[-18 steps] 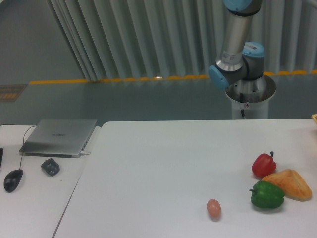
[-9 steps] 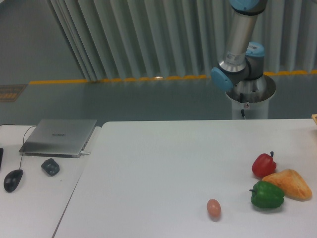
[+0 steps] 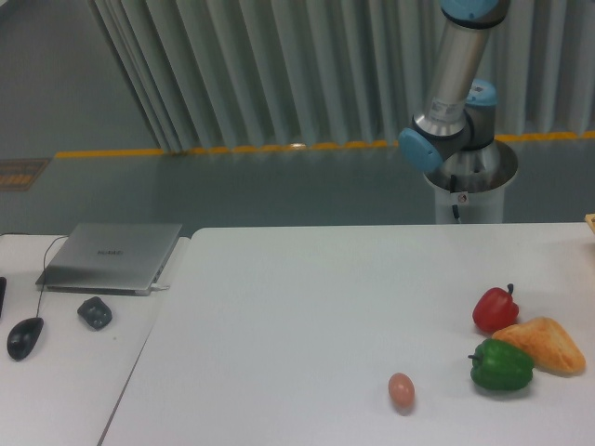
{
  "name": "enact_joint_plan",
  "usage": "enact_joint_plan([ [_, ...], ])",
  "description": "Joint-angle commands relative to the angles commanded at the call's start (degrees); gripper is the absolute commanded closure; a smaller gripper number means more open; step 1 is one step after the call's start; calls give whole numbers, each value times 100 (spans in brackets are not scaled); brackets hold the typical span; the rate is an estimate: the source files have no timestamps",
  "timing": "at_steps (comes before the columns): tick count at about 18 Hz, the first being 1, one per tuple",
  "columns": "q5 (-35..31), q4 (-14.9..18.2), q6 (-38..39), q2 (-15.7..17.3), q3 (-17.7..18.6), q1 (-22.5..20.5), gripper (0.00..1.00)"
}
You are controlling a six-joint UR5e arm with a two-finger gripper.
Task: Place the yellow pepper on the table
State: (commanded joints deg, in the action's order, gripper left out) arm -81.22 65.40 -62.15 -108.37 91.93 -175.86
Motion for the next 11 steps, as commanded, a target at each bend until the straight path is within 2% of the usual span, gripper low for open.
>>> enact_joint_plan([
  [3,159,-256,509,-149,89,-62,0],
  [11,159,-361,845,-308,299,-62,0],
])
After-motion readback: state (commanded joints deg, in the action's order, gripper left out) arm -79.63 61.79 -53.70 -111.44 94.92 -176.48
